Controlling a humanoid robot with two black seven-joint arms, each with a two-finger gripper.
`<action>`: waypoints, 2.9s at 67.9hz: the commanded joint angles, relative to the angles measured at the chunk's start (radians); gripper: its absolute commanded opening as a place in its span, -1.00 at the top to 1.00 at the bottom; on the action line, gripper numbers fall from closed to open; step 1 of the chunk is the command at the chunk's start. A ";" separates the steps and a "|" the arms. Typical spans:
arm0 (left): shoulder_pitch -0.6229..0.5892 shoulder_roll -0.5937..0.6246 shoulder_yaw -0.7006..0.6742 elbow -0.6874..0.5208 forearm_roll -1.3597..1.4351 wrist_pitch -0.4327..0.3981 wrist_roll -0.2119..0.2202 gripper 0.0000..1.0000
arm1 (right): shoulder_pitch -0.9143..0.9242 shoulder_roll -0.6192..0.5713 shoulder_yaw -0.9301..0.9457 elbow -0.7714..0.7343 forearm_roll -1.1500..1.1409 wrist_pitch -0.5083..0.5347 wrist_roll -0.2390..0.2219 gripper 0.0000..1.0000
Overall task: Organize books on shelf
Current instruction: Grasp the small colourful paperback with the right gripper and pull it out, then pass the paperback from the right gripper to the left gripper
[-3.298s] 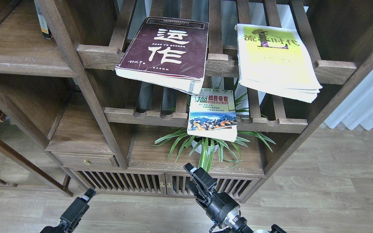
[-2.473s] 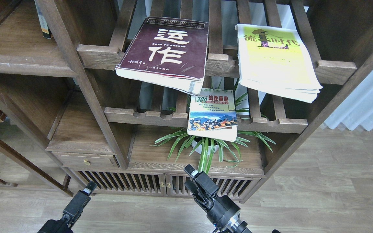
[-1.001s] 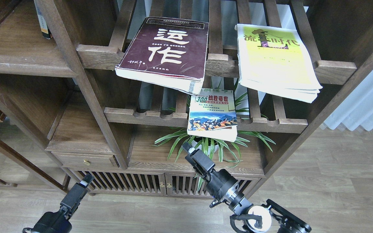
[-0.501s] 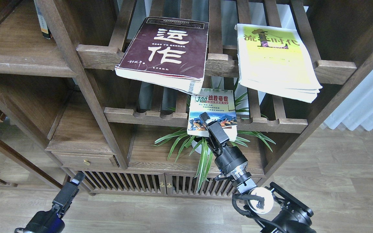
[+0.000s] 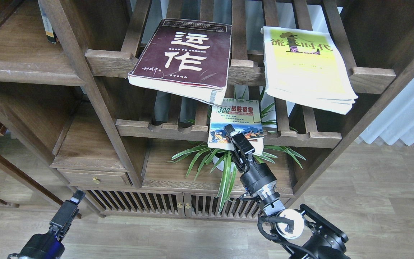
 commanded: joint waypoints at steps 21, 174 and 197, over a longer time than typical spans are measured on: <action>0.003 0.002 0.002 0.002 -0.002 0.000 0.008 -1.00 | -0.100 0.000 -0.019 0.084 0.010 0.000 -0.012 0.91; -0.014 -0.167 0.380 -0.024 -0.142 0.000 -0.012 -0.01 | -0.455 0.000 -0.257 0.196 -0.099 0.000 -0.353 0.89; -0.029 -0.167 0.374 -0.024 -0.143 0.000 -0.015 0.54 | -0.459 0.000 -0.252 0.179 -0.104 0.000 -0.351 0.83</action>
